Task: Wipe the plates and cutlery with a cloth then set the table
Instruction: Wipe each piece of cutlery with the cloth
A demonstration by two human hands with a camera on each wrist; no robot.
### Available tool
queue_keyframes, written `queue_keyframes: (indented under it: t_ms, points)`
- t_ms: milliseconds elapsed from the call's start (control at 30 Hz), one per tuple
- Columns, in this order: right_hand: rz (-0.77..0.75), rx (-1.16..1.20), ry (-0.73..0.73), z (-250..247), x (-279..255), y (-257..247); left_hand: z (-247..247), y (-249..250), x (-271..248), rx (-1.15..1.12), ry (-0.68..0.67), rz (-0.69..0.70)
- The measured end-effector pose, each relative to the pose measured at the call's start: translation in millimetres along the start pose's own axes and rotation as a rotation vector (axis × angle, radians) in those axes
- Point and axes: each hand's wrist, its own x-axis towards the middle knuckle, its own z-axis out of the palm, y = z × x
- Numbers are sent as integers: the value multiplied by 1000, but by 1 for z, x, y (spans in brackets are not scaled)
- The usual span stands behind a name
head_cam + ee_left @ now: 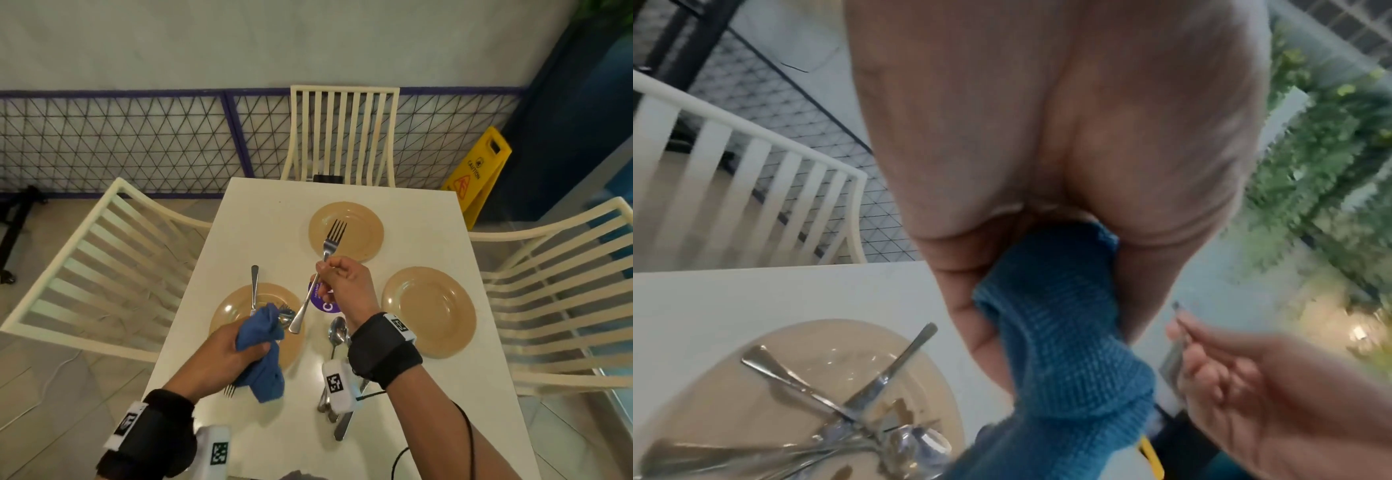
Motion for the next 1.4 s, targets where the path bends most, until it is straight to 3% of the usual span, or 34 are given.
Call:
queue_keyframes:
  t_ms: [100,167,267,333,533,667,800,1000,1233,1400]
  points:
    - [-16,36,-44,-1,-3,-7,-7,19,0,-193,90,30]
    - [-23,37,-61,3,-5,-7,0,36,5,-297,82,40]
    - [-14,11,-99,15,-6,-4,22,44,18,-119,68,71]
    - [-17,-55,-105,19,-6,-1,34,42,25,-22,133,106]
    - [-10,-177,-175,8,-9,0,40,42,30,25,200,87]
    - [1,-185,-171,0,-12,-4,25,47,32,-225,260,66]
    - [15,-273,-271,14,-21,-1,32,54,35,-472,177,16]
    - [101,-261,-382,15,-42,2,29,56,43,-555,343,38]
    - [8,-456,-336,13,-45,7,29,53,42,-595,268,53]
    - [43,-327,-417,17,-55,-1,23,61,48,-566,460,146]
